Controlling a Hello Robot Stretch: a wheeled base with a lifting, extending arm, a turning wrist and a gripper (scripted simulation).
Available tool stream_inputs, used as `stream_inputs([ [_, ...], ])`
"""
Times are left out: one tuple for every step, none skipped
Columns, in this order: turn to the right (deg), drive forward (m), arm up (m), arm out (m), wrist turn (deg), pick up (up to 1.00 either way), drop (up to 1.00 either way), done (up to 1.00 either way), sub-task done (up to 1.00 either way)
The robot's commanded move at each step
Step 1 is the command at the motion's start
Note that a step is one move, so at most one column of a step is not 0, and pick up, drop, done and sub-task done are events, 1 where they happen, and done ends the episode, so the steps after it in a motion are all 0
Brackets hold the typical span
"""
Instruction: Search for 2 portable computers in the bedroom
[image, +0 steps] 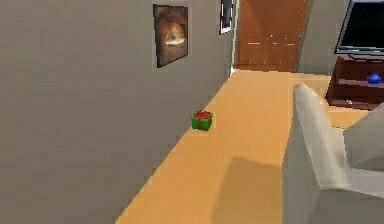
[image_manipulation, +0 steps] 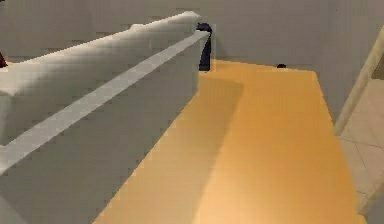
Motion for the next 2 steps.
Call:
stream_inputs([
  [0.0, 0.25, 0.00, 0.00, 0.0, 0.00, 0.00, 0.00, 0.00],
  [6.0, 0.00, 0.00, 0.00, 0.0, 0.00, 0.00, 0.00, 0.00],
])
